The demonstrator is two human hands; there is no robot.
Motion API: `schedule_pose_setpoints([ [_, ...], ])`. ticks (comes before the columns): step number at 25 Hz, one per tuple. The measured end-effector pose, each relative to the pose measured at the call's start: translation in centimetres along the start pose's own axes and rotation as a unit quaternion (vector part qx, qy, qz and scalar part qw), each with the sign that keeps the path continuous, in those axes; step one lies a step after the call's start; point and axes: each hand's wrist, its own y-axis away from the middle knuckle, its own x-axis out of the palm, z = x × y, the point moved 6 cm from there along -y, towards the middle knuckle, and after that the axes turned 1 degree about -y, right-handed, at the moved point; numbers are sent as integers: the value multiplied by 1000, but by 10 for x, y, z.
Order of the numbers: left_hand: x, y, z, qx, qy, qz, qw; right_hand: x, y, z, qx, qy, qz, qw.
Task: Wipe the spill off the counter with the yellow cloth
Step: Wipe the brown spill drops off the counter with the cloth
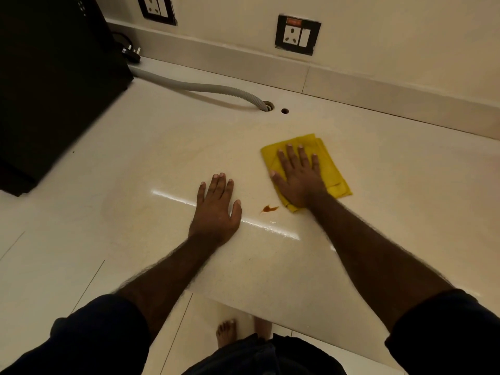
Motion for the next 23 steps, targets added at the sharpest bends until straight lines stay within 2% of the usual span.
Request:
schedule_pose_setpoints([
  [2,1,0,0,1,1,4,1000,6,19,1,-40,12,13,999],
  [4,0,1,-1,5,-3,1,1000,6,47,-11,-43,12,6,999],
  [9,0,0,-2,6,-11,14,1000,17,149,-46,80,-7,-54,995],
  [13,1,2,0,5,-12,16,1000,45,216,-15,142,3,-77,987],
  [18,1,-3,1,7,-3,18,1000,43,201,34,156,-24,-74,985],
  [19,2,-2,2,7,-5,21,1000,39,197,35,154,-40,-72,985],
  [21,3,-1,6,12,2,33,999,33,203,28,148,-148,-91,974],
  [23,-3,-4,10,-7,44,50,998,23,217,15,148,-289,-137,936],
])
